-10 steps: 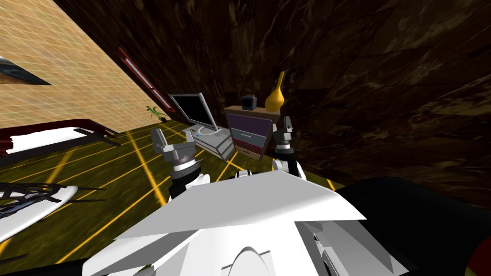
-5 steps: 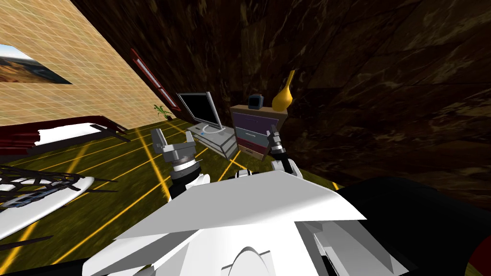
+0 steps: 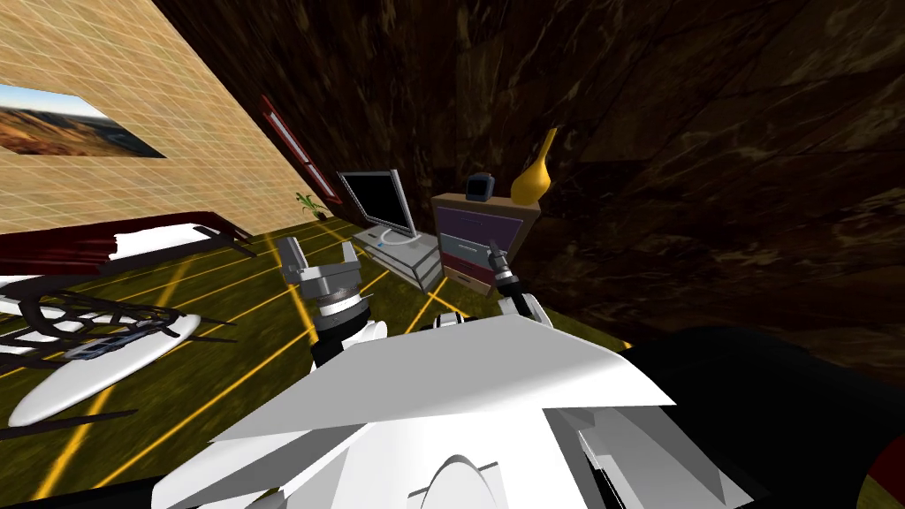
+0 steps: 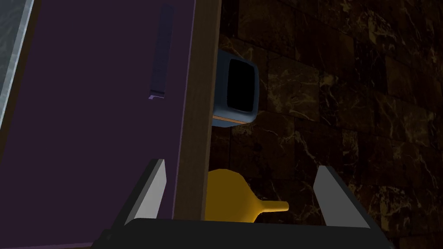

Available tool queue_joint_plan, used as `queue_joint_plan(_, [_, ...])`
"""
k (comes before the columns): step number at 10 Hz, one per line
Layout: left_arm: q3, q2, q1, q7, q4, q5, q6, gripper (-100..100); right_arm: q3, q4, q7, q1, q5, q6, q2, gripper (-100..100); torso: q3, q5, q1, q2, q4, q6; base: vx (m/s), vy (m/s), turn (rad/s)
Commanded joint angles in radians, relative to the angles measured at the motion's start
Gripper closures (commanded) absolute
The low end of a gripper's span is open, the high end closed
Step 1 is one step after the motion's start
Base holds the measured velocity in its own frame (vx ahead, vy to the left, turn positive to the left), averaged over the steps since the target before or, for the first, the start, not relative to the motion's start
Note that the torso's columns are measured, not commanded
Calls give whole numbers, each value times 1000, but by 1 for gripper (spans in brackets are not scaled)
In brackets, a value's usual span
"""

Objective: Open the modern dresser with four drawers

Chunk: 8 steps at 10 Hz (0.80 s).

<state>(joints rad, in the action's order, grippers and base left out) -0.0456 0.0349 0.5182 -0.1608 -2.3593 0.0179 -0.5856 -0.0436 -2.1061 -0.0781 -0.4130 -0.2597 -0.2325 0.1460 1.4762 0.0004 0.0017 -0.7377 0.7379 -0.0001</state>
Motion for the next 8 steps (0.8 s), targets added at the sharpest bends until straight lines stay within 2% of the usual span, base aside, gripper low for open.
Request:
queue_joint_plan(1, [0,0,0,0,0,0,0,0,-2,74,10,27,-57,61,25,-100,0,0,-2,0,0,0,-19,92,98])
queue_joint_plan(2, [0,0,0,0,0,0,0,0,-2,86,10,27,-57,61,25,-100,-1,0,-1,-1,0,0,-12,79,48])
queue_joint_plan(3, [0,0,0,0,0,0,0,0,-9,119,20,38,-101,101,35,-100,-1,-1,-2,-1,0,0,-4,85,85])
queue_joint_plan(4, [0,0,0,0,0,0,0,0,-9,137,20,38,-102,101,35,-100,0,-1,-2,0,0,0,-3,78,55])
queue_joint_plan(5, [0,0,0,0,0,0,0,0,-17,178,32,49,-144,143,46,-100,0,-1,-2,0,0,0,4,102,120])
queue_joint_plan(6, [0,0,0,0,0,0,0,0,-17,189,32,49,-148,144,46,-100,0,0,0,0,0,0,13,84,53])
queue_joint_plan(7, [0,0,0,0,0,0,0,0,-24,221,43,62,-189,187,55,-100,0,0,-2,0,0,0,22,95,106])
queue_joint_plan(8, [0,0,0,0,0,0,0,0,-24,243,43,62,-195,187,55,-100,0,0,-1,1,0,0,14,94,56])
